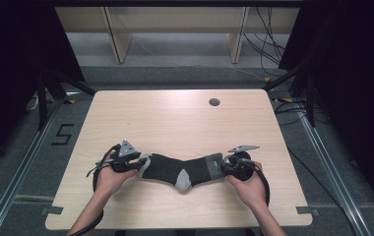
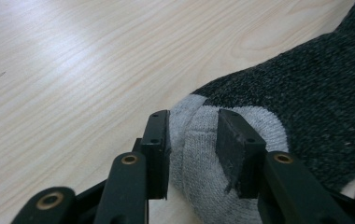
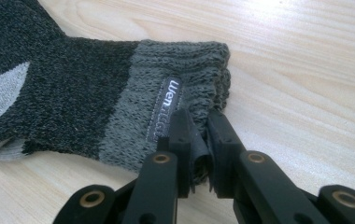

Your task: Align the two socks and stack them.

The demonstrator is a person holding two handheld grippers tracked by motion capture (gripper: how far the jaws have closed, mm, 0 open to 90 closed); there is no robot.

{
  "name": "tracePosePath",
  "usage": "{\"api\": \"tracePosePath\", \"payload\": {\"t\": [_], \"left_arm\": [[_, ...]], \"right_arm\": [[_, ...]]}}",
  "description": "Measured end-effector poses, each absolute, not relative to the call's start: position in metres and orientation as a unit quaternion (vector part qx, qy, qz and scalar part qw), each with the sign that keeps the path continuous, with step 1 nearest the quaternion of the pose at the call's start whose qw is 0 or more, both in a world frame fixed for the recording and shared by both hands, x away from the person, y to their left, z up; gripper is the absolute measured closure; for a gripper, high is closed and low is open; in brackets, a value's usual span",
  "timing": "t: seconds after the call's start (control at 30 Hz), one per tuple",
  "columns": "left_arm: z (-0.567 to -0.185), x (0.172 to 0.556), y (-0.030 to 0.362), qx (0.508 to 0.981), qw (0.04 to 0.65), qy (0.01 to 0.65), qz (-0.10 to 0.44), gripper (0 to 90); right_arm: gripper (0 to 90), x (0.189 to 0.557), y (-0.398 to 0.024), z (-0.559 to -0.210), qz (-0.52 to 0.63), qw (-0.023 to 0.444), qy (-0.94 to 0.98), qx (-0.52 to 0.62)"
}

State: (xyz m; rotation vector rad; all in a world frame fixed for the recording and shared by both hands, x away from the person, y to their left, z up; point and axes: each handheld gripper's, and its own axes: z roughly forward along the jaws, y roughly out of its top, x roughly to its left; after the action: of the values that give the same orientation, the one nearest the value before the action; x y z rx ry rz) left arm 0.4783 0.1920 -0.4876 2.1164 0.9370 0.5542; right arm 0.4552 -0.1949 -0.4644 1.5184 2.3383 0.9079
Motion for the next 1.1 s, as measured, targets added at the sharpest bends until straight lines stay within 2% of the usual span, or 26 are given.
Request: {"api": "tracePosePath", "payload": {"t": [0.1,0.23,0.33,0.43,0.53,0.73,0.8,0.83,0.87,0.9,0.97,1.1], "left_arm": [[-0.482,0.477,0.194,0.831,0.36,0.358,0.228,60.3],[-0.464,0.468,0.191,0.801,0.416,0.365,0.228,60.1],[-0.46,0.46,0.184,0.811,0.423,0.346,0.209,61.6],[-0.47,0.459,0.179,0.826,0.405,0.341,0.194,62.6],[-0.482,0.464,0.179,0.821,0.397,0.369,0.18,63.7],[-0.488,0.464,0.18,0.824,0.386,0.375,0.178,64.9],[-0.49,0.464,0.179,0.826,0.381,0.375,0.179,65.1],[-0.491,0.463,0.178,0.827,0.381,0.373,0.181,64.9],[-0.489,0.464,0.18,0.834,0.372,0.365,0.182,64.2],[-0.489,0.464,0.18,0.835,0.371,0.364,0.182,64.2],[-0.489,0.464,0.18,0.835,0.371,0.363,0.183,63.7],[-0.49,0.463,0.179,0.829,0.379,0.367,0.183,63.3]], "right_arm": [[82.1,0.455,-0.195,-0.465,0.308,0.103,0.792,0.517],[82.0,0.455,-0.194,-0.465,0.307,0.11,0.79,0.519],[82.0,0.455,-0.193,-0.465,0.307,0.115,0.792,0.515],[82.0,0.454,-0.193,-0.465,0.305,0.11,0.791,0.519],[82.0,0.454,-0.194,-0.465,0.306,0.11,0.791,0.519],[81.6,0.454,-0.194,-0.466,0.306,0.1,0.786,0.528],[79.5,0.456,-0.196,-0.466,0.305,0.104,0.792,0.519],[75.3,0.456,-0.195,-0.464,0.305,0.102,0.789,0.523],[74.9,0.456,-0.197,-0.459,0.316,0.121,0.785,0.518],[74.9,0.456,-0.197,-0.459,0.316,0.121,0.785,0.518],[76.1,0.455,-0.196,-0.45,0.331,0.153,0.784,0.502],[83.4,0.457,-0.19,-0.44,0.332,0.158,0.785,0.5]]}}
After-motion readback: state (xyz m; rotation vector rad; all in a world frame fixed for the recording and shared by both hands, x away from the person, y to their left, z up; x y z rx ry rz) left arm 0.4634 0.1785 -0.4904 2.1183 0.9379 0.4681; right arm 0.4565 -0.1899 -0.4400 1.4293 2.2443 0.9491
